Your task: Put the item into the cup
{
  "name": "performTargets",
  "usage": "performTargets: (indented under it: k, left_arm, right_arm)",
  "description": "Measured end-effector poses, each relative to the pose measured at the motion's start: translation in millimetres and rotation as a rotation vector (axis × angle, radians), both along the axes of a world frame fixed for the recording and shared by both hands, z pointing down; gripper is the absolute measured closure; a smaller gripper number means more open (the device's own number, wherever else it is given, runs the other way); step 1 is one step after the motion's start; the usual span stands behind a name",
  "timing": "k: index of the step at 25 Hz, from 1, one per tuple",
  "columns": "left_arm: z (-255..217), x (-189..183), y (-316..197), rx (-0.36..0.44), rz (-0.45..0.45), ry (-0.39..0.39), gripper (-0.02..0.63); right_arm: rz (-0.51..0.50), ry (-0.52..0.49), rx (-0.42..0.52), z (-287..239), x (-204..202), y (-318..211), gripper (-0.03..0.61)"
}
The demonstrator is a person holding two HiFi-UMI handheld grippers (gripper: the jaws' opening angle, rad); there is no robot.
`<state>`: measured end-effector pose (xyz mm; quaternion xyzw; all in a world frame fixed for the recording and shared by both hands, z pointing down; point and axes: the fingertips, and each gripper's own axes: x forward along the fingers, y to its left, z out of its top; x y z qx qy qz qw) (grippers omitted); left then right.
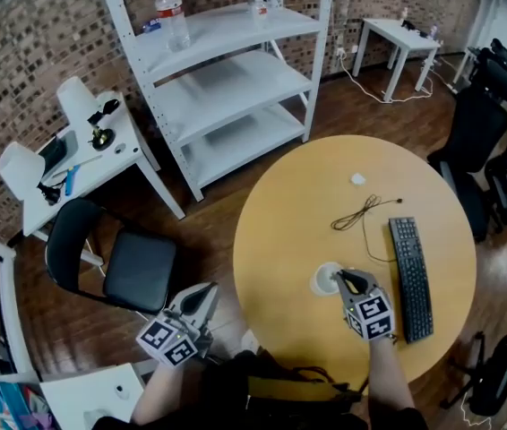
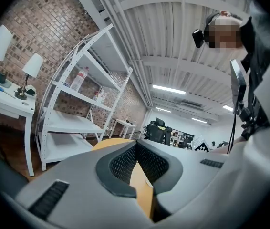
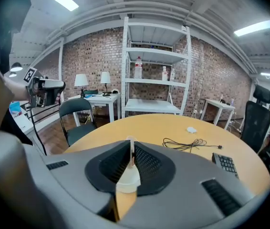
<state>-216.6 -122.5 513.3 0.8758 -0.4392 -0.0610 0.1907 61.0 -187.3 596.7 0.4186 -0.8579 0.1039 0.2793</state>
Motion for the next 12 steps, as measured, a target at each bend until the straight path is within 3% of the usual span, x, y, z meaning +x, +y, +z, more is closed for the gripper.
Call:
performTargets:
  k: [5, 12]
  left_arm:
    - [-7, 3, -2, 0.026, -0.004, -0.002, 0.611]
    - [-15, 23, 2, 0.057, 0.042, 0.018, 0.611]
  right_arm:
    - [0.008, -0.052, -0.03, -1, 0, 5, 0.474]
    - [0.022, -0.076, 0.027, -21, 4, 12, 0.474]
